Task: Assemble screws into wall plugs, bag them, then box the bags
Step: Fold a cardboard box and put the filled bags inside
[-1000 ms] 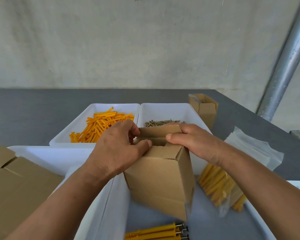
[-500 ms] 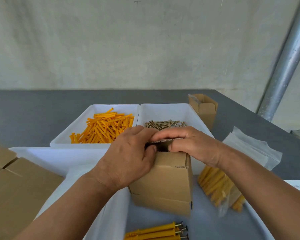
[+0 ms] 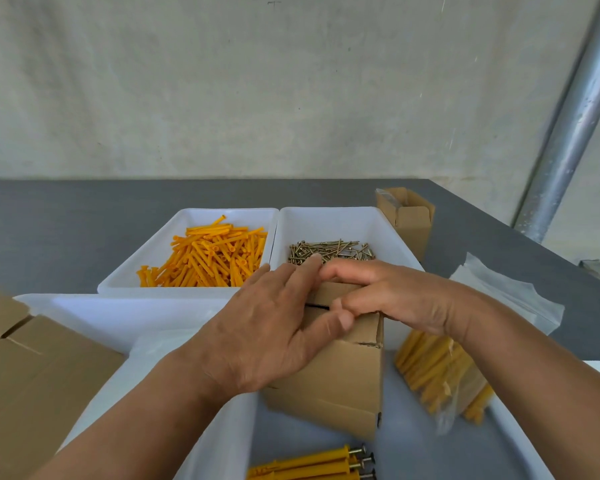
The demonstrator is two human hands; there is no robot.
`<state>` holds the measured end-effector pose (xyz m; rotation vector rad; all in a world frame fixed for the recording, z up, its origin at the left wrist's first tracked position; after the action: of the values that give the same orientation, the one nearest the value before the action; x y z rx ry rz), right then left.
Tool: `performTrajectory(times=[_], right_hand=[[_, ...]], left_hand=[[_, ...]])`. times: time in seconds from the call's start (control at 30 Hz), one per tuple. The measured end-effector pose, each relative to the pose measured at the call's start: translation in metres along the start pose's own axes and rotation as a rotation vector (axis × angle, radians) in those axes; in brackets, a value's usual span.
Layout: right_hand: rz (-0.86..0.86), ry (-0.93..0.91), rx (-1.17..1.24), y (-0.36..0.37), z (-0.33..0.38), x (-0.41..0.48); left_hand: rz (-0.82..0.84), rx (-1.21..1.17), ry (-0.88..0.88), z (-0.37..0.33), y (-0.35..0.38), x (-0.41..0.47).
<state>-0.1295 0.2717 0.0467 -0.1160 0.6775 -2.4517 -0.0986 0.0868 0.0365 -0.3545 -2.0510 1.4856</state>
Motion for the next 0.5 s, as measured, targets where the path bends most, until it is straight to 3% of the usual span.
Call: performTrajectory(times=[0.23,0.5], right_hand=[[0.012,0.056,0.198,0.003,-0.0061,0.0024],[0.006,0.083,0.208,0.0009,-0.0064,0.0012]], left_hand=[[0.089,0.137,0.075,0.0021,0.0077,0.0002],[0.009,0.363,0.161,0.0004,0.0081,-0.0006]])
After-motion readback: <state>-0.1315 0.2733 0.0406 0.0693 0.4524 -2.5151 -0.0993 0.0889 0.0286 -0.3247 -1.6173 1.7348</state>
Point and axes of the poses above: each hand's wrist, its own x-axis towards the middle knuckle, its own y-axis out of the palm, z = x × y, the point moved 1 cm from there along x, towards the middle knuckle
